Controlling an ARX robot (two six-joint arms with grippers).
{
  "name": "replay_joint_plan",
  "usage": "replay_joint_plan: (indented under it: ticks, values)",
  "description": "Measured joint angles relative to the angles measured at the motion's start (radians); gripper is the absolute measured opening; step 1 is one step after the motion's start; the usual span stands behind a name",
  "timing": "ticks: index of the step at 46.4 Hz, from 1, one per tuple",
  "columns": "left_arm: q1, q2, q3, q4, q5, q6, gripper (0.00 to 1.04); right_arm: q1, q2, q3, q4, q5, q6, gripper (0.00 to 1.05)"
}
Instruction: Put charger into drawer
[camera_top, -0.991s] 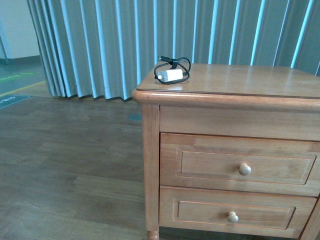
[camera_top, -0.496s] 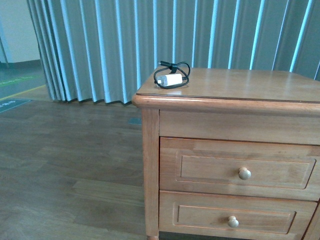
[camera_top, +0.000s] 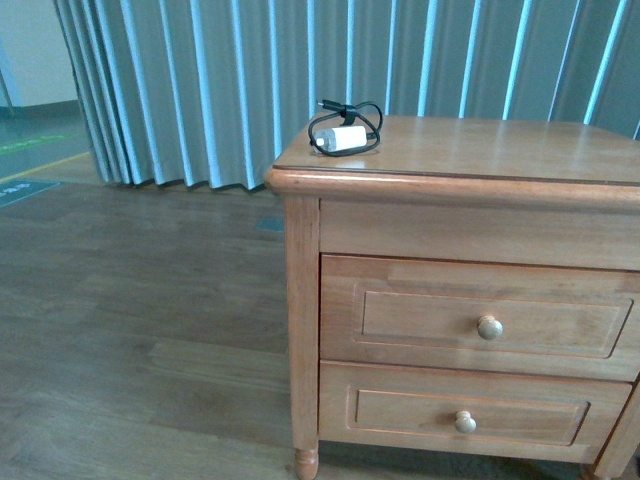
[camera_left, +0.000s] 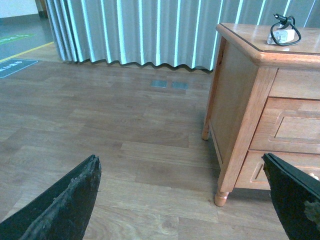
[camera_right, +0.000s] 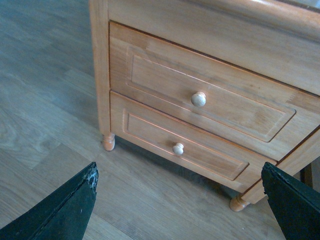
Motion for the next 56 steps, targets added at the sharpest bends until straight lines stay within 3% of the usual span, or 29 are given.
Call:
replay_joint_plan:
  ticks: [7, 25, 35, 56]
  values:
    - [0.0, 0.0, 0.0, 0.0, 0.0, 0.0, 0.99, 0.04, 0.455, 0.138, 0.25, 0.092, 0.009, 0.96]
    - [0.0, 0.0, 0.0, 0.0, 0.0, 0.0, 0.99, 0.024, 0.941, 0.404, 0.452, 0.201, 0.008, 0.96]
    - [0.0, 0.0, 0.0, 0.0, 0.0, 0.0, 0.99, -0.013, 1.162, 0.584, 0.51, 0.268, 0.009, 0.96]
    - [0.0, 0.0, 0.0, 0.0, 0.0, 0.0, 0.99, -0.024, 1.322, 0.798, 0.485, 0.287, 0.036, 0.96]
